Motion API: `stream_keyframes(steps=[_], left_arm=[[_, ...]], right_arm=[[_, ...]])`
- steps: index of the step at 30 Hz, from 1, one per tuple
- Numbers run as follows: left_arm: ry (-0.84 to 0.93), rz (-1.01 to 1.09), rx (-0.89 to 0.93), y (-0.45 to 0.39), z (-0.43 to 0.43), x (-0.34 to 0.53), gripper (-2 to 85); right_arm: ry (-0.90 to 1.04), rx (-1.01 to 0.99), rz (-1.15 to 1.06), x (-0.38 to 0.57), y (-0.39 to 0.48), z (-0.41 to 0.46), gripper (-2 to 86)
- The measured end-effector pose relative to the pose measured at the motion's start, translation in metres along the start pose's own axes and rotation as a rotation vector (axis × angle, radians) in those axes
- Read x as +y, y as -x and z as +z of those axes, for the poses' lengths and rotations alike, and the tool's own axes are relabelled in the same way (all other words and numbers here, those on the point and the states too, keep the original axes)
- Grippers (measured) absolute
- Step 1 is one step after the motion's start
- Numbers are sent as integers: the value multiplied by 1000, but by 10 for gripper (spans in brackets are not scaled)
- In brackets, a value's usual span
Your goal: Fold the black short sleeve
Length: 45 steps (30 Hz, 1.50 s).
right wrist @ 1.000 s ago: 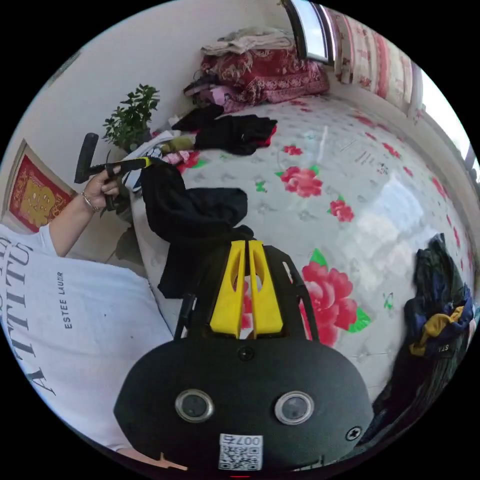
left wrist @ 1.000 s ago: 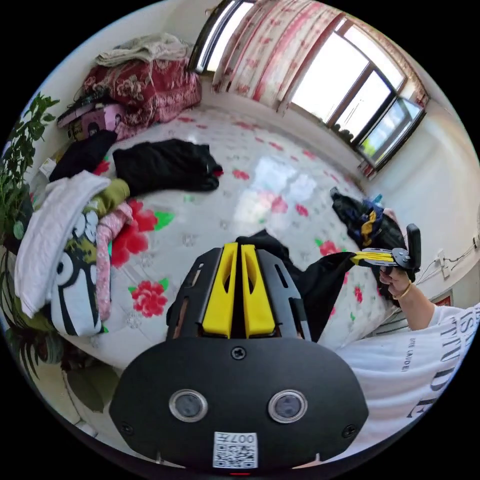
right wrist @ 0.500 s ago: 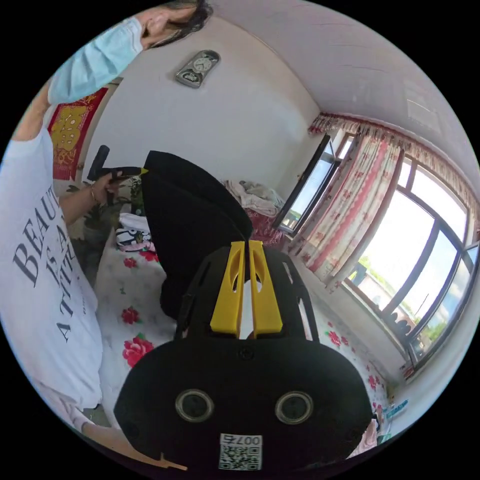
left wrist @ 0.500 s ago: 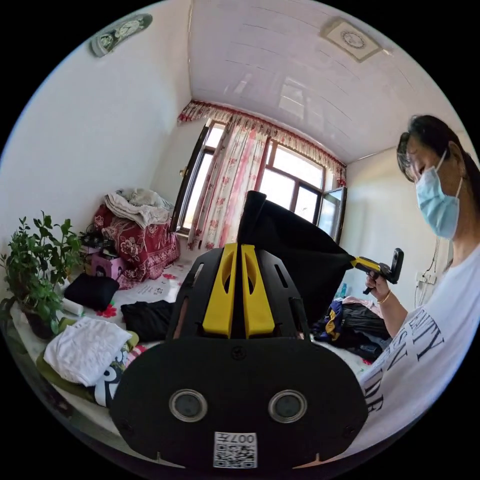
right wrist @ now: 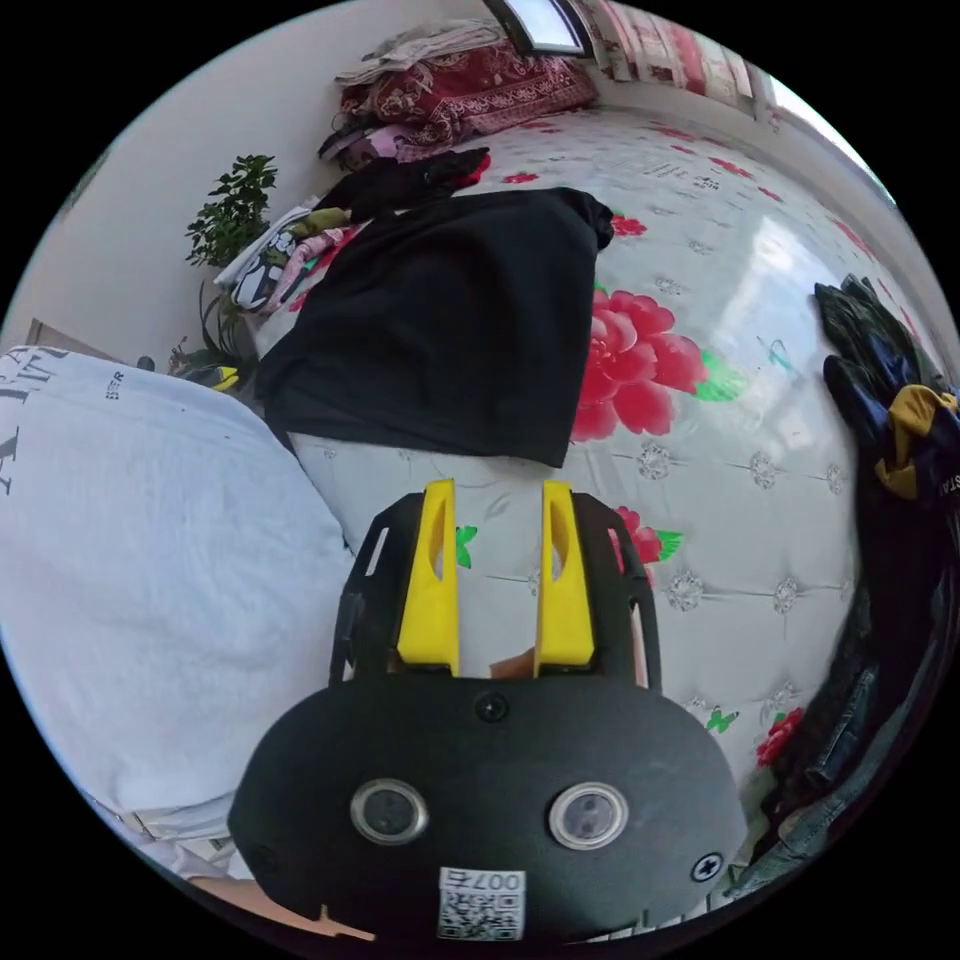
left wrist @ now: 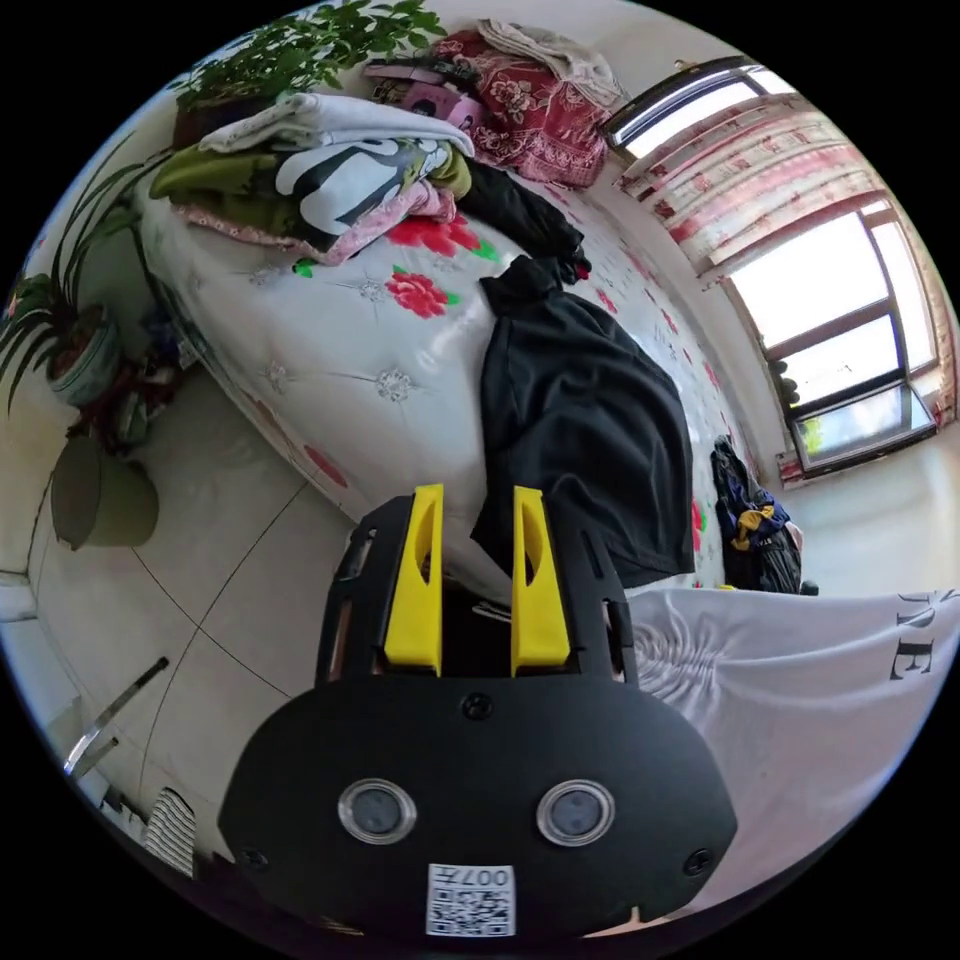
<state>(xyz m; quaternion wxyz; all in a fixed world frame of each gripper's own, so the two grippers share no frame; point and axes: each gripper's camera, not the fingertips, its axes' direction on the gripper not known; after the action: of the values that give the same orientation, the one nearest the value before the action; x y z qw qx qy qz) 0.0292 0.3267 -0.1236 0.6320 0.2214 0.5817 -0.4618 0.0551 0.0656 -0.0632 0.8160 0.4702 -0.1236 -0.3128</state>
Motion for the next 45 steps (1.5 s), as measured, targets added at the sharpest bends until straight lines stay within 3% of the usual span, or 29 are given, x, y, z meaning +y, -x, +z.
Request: stream_keyframes(steps=[5,10,12,16,26,32,35,40,45], left_arm=[[88,182,-49,-49,32,-18,129],[175,414,-292,-109,79,1,131],[209,499,-453,-127,101,9,102],[203,540,-542,-138,106,10,36],[39,311,-223,-113,20,0,-7],[79,284,-196,-99,8,3,-6],[80,251,-154,-88,-4,1,-6],[-8,267,27,-87,-66,-16,-9],[-239,343,319,-102,-189,-19,-9]], right_arm=[[84,57,44,-52,-31,33,84],[137,63,24,-75,-31,42,58],[141,96,14,-80,-26,40,43],[52,64,7,-89,-25,13,35],[47,5,20,-70,-15,-11,90],[94,167,-40,-68,10,-15,43],[92,90,-84,-78,8,-42,14],[-258,-110,-103,-78,-3,-194,1],[-553,-208,-162,-39,15,-348,-2]])
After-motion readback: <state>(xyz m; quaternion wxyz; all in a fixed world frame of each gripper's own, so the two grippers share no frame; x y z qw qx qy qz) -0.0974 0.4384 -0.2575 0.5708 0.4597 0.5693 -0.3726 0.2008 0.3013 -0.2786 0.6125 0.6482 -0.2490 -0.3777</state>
